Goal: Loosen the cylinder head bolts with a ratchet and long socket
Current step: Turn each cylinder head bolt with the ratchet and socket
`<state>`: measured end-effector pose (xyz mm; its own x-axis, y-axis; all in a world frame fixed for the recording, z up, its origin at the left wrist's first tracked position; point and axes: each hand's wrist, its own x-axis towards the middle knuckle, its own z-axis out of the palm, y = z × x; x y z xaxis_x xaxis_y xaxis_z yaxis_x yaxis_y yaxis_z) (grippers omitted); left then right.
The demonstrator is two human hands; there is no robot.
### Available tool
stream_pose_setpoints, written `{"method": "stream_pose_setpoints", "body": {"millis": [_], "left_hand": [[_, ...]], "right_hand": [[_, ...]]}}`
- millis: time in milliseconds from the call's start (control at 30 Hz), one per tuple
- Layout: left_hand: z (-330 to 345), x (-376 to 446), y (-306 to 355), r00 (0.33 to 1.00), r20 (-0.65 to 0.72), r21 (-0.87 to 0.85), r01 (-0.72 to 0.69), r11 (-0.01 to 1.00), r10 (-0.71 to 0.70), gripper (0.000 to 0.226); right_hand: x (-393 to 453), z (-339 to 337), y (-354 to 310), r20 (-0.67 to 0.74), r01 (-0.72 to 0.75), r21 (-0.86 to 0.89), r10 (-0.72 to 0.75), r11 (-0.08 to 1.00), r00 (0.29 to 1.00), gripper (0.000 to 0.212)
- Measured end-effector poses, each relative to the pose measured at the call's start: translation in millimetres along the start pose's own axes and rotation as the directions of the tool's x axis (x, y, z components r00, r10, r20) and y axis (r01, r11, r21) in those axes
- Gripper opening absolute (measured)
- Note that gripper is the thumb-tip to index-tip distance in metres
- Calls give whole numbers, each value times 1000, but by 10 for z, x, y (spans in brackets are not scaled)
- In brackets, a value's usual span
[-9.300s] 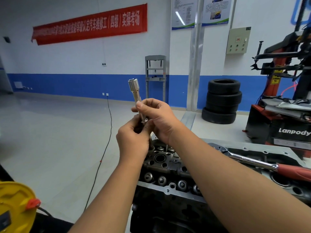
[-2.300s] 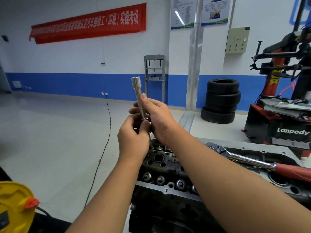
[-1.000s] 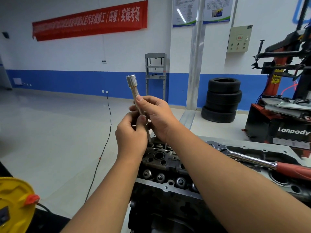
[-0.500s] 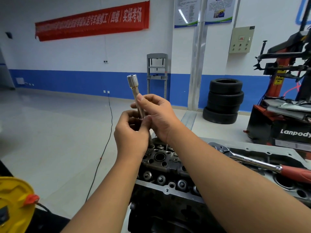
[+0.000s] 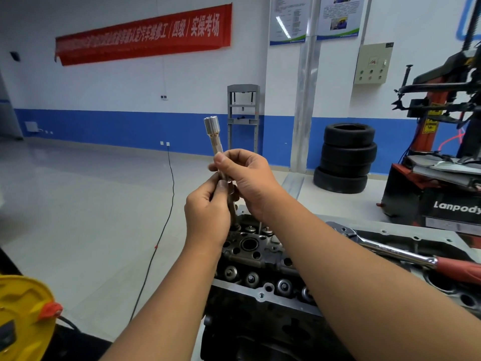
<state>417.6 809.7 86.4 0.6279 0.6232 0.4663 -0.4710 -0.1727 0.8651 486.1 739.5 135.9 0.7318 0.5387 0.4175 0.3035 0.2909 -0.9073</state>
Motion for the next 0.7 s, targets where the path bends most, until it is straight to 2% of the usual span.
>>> {"method": "stream_pose_setpoints", "body": {"millis": [267,433,500,600,700], "left_hand": [[-28,6,-33,989,-83,181,-106,978,123,28],[-37,24,-65,985,-119,225,-97,969,127,19],[-21,8,-37,991,-79,168,-98,981,112,6],[12,-30,23,999,24,62,-33,998,31,20],[11,-9,-5,999,1,110,-53,993,53,21]], "right_hand": [[-66,45,-72,97,-52,61,46,997,994,22],[-82,94,-35,61,-23,131,15,991,998,14],[-72,82,-24,59,-26,118,19,993,998,15],[-55,49,-35,37,-40,54,39,998,999,29],[-43,54,-32,30,-69,91,67,993,997,33]]}}
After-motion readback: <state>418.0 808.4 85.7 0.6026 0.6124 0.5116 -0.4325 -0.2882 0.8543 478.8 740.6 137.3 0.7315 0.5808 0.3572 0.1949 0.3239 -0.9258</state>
